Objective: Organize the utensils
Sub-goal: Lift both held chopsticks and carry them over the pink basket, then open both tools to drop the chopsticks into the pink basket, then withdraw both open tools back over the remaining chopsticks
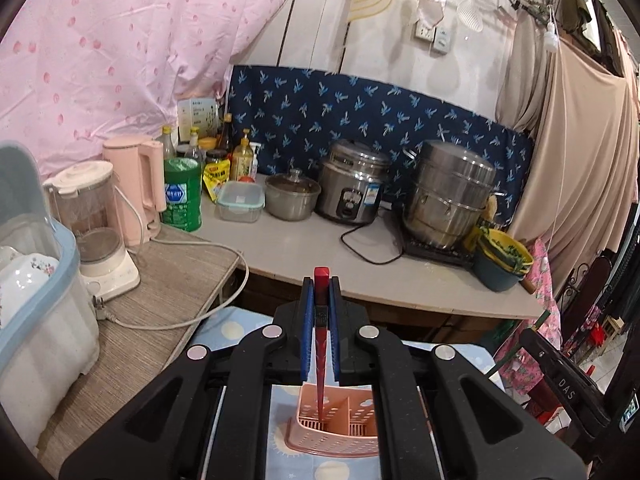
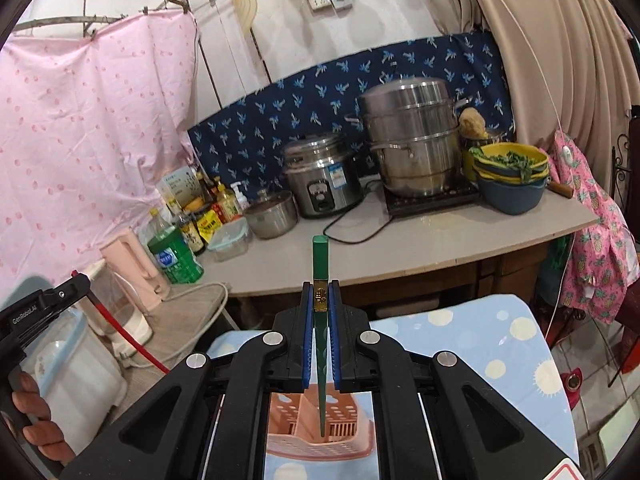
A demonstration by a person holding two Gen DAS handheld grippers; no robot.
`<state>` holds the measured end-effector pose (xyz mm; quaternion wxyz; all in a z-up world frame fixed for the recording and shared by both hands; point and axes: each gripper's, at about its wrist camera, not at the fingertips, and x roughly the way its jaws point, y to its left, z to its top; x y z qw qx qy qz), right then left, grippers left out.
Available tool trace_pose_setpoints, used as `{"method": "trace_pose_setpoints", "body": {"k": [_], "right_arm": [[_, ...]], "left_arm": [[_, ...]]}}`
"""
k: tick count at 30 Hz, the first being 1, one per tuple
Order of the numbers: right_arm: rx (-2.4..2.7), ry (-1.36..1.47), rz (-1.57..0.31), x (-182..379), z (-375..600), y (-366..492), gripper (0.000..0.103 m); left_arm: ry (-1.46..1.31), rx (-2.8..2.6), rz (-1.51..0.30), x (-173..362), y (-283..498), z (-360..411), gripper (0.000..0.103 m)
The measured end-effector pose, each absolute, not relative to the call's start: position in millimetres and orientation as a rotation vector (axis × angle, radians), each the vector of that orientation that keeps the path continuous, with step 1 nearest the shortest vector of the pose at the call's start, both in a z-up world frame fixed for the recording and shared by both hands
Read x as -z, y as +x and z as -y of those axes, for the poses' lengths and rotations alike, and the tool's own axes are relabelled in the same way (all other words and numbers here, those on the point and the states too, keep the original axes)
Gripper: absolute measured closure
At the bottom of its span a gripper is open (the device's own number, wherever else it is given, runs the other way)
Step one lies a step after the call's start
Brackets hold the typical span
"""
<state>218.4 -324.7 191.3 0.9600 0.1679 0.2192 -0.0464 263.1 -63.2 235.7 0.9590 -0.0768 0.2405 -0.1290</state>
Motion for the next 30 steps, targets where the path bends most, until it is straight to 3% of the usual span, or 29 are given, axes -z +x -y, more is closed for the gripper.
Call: {"method": "trace_pose_setpoints", "body": {"k": [8,10,12,14,19,23,30], "right_arm": [[0.124,0.314,-0.457,-177,325,223,0.09],[0.13,0.311,-0.435,-183,325,216,0.082],[0.128,0.317,-0.41,-190,324,206,0.073],[0.128,0.317,-0.388,-197,323,193,0.068],[0.124,0.281,-0.34,-216,311,156,0.055],[0.112,0.272,-0.335,-222,303,126,0.052],[0.105,0.232,-0.354,-215,287,72,0.048]], "left_arm": [[-0.151,0.243,-0.554,-206,278,62,0.095],[-0.144,0.228,-0.548,-204,274,60,0.09],[-0.131,0.207,-0.541,-205,268,59,0.069],[-0.123,0.189,-0.531,-208,259,56,0.058],[-0.1,0.163,-0.511,-218,231,48,0.048],[-0.072,0.146,-0.497,-222,205,43,0.042],[-0.036,0.134,-0.503,-215,157,34,0.04]]}}
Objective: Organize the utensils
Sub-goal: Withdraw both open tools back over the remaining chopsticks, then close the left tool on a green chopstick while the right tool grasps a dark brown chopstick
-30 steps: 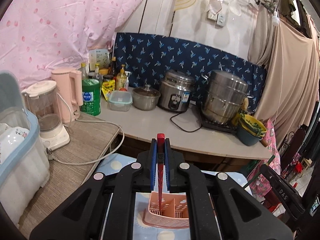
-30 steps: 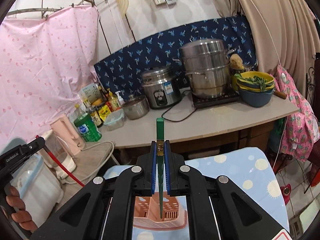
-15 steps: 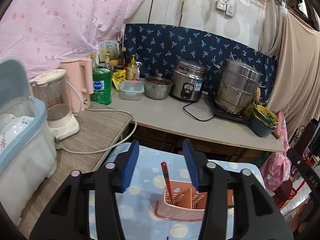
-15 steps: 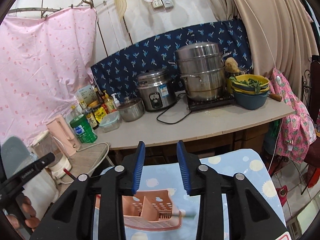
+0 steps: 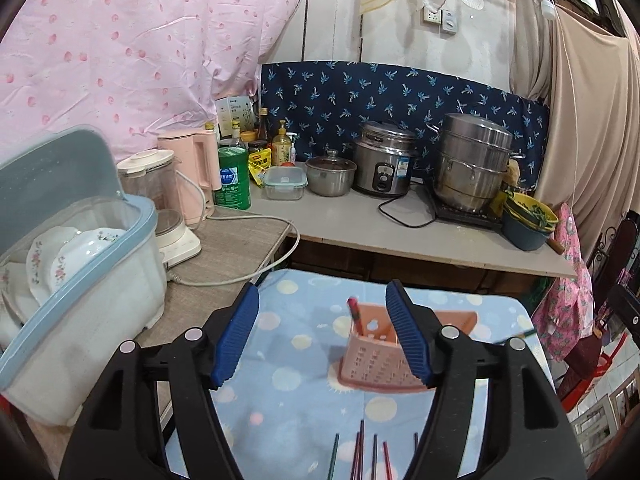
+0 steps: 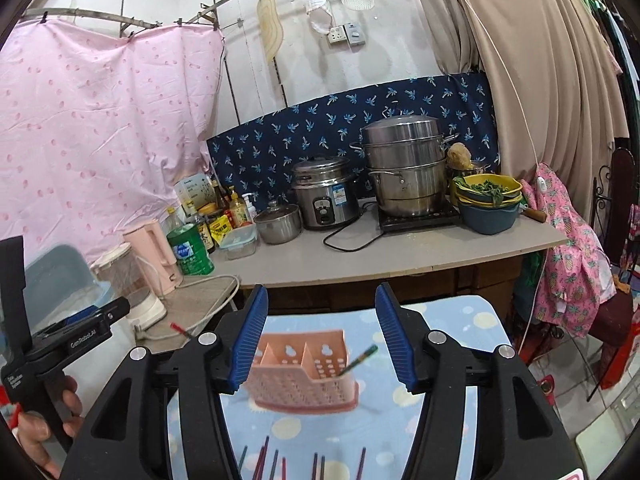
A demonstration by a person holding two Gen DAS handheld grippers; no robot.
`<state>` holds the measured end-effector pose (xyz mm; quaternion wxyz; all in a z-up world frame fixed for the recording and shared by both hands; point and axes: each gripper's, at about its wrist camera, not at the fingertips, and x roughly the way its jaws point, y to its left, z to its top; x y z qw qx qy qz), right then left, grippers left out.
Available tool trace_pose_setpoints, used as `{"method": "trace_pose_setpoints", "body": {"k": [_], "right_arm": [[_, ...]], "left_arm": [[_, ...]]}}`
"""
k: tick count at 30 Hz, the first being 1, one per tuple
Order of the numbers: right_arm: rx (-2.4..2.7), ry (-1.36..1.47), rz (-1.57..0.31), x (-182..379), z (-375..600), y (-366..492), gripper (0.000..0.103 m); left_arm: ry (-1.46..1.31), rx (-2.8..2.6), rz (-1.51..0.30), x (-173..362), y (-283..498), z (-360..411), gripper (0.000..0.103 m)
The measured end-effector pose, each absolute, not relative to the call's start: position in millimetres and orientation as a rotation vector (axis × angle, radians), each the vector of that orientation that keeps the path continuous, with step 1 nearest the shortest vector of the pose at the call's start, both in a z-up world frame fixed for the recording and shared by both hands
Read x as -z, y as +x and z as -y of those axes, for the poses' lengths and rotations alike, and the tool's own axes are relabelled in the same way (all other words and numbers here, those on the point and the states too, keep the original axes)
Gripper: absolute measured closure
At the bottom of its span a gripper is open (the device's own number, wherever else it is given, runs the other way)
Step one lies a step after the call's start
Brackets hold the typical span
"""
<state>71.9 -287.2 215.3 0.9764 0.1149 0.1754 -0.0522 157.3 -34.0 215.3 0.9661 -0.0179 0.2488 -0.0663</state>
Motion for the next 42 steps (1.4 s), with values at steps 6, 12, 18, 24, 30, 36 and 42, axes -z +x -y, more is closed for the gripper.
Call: {"method": "trace_pose_setpoints", "body": {"k": [6,12,18,24,30,36,42], "right_arm": [[0.097,0.193,-0.421,-188,272,31,0.047],[0.104,0.17,-0.529,-142,260,-5,0.047],[0.121,0.14,-0.631,-92,247,-29,0.047],[0.148,0.131,-0.726,-45,240,-43,0.048],[0.17,0.153,-0.795,-9,238,-49,0.047],[0.168,0.137,-0.832,14,229,-51,0.05],[0.159,0.126,-0.861,28,222,-46,0.061]], "left_arm": [[-0.001,0.118,-0.536,-194,119,23,0.038],[-0.003,0.098,-0.609,-155,87,1,0.035],[-0.019,0.077,-0.713,-103,66,-20,0.035],[-0.005,0.063,-0.792,-57,45,-30,0.035],[0.011,0.077,-0.848,-24,26,-29,0.035],[0.029,0.098,-0.876,-8,14,-22,0.035],[0.041,0.119,-0.895,0,8,-16,0.035]]}}
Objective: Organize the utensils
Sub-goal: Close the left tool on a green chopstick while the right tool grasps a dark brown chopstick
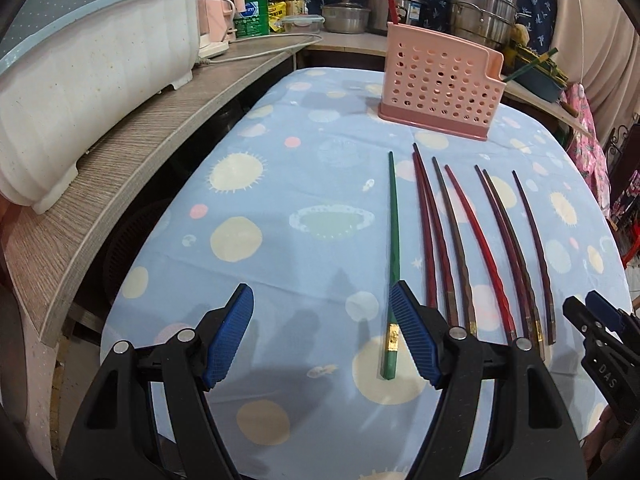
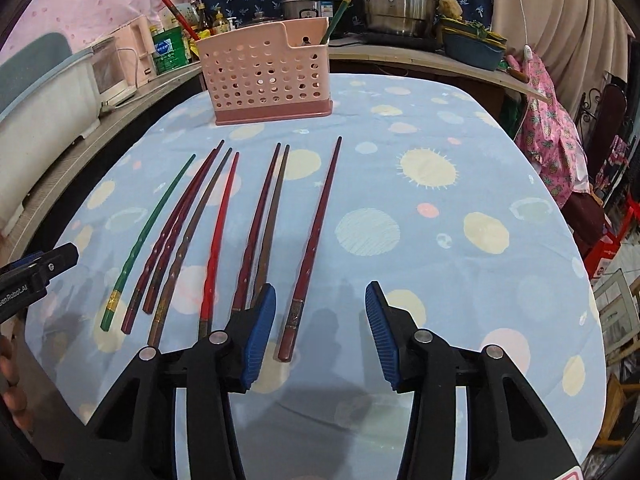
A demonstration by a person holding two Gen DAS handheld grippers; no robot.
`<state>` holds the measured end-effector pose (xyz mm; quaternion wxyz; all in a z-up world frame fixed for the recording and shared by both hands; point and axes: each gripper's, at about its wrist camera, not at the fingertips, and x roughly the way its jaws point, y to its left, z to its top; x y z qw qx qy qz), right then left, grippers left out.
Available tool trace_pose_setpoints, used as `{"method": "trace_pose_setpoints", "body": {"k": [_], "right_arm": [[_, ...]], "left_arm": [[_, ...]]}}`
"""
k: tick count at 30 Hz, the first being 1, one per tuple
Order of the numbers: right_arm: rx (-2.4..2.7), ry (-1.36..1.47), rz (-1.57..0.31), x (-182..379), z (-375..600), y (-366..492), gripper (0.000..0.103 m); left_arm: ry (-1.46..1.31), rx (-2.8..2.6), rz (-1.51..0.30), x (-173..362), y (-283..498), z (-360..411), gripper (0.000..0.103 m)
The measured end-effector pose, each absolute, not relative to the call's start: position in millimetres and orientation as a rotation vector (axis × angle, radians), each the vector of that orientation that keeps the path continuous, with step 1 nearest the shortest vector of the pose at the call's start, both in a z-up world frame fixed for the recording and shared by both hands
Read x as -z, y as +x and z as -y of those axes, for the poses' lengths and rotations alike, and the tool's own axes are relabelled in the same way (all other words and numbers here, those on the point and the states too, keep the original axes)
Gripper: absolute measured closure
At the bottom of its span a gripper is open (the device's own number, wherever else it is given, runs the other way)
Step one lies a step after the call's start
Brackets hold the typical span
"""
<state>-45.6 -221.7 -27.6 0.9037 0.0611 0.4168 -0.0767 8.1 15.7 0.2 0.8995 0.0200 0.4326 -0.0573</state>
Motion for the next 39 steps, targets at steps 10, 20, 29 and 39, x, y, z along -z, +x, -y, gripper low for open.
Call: {"method": "trace_pose_setpoints", "body": {"k": [10,20,29,39], "right_arm": [[0.142,0.116,-0.897,41,215,-43,0.076],[0.147,0.106,-0.918,47,218,-48,0.092],[0.166,0.131,-0.917,47,231,-53,0.096],[0.176,0.15,-0.916,46,240,-59,0.096]], "left_arm": [[0.062,0.158,-0.923,10,2,-3,0.035],[0.074,0.185,-0.954,21,-2,4,0.035],[0.076,0.185,-0.993,35,-1,4,0.038],[0.06,0.21,-1.023,41,1,1,0.07]]}}
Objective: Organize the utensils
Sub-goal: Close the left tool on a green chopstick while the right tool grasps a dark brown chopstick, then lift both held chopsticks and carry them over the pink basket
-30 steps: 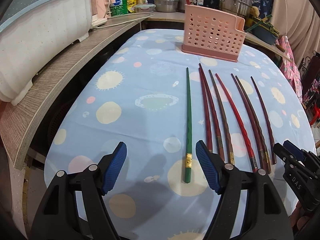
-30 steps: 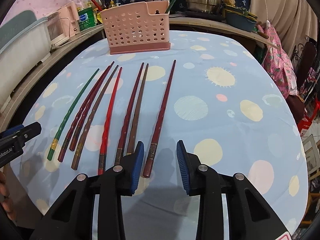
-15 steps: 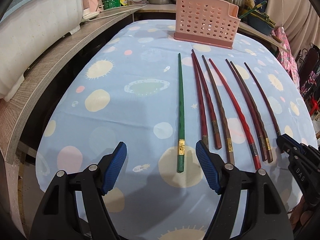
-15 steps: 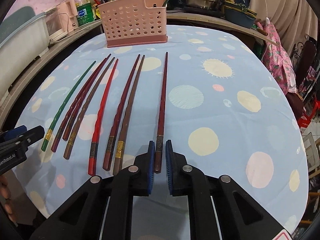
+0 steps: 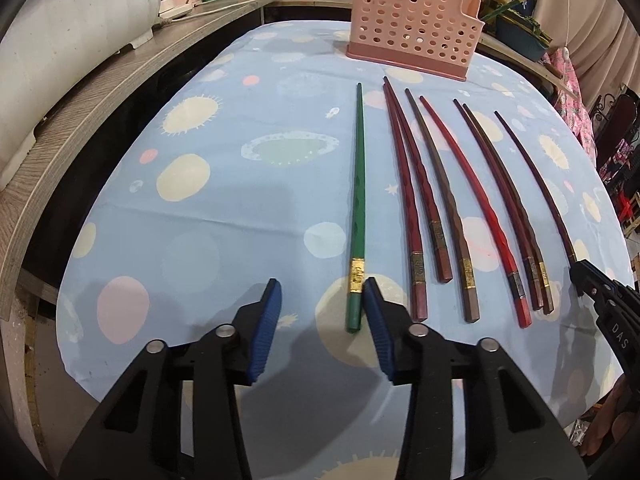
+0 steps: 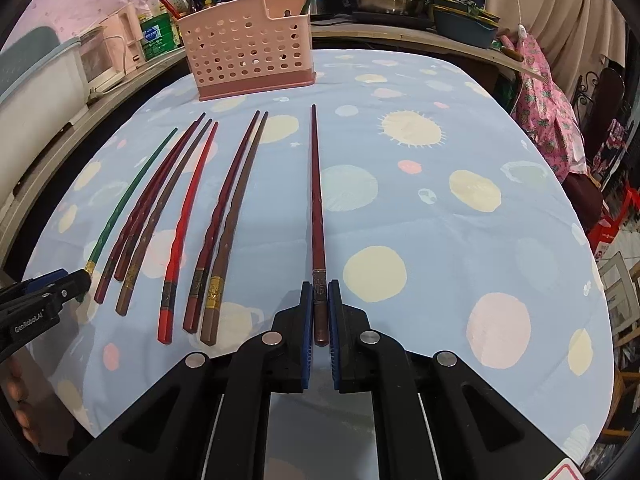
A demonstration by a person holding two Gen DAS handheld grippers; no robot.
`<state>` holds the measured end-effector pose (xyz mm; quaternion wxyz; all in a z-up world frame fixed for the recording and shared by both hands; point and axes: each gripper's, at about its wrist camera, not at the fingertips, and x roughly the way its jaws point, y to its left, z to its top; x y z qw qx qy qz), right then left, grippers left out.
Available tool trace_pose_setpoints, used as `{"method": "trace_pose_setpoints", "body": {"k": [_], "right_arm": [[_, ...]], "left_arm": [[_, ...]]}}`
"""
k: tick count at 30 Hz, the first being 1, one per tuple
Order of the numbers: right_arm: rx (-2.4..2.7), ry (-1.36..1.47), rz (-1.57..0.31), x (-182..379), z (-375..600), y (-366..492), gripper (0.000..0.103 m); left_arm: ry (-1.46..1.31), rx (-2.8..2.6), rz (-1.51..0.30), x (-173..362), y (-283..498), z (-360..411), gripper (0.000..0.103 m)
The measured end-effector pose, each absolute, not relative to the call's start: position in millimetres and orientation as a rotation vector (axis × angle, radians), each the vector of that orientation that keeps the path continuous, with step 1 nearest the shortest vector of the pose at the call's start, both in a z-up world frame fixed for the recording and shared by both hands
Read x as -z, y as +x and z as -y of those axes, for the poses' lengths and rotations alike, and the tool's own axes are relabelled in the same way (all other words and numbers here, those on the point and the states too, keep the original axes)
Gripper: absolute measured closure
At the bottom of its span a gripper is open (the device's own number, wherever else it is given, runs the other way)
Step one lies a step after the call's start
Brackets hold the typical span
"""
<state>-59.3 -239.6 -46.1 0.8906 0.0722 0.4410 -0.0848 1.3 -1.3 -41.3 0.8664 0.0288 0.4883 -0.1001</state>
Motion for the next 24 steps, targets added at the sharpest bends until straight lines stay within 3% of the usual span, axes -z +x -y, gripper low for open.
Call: {"method": "trace_pose_setpoints", "body": {"k": [5,13,24], "right_arm": [[0.177,0.159,-0.914,44,242,-61,0.096],[0.166,0.172,-0.875,28,242,-65,0.096],[0.147,0.225,-0.711,-46,256,-64,0.096]], "left_arm": [[0.05,0.227,-1.03,41,2,0,0.094],[0.028,0.237,-1.033,31,1,-3,0.095],[-0.045,0.253,-0.94,-27,4,-14,0.096]]}}
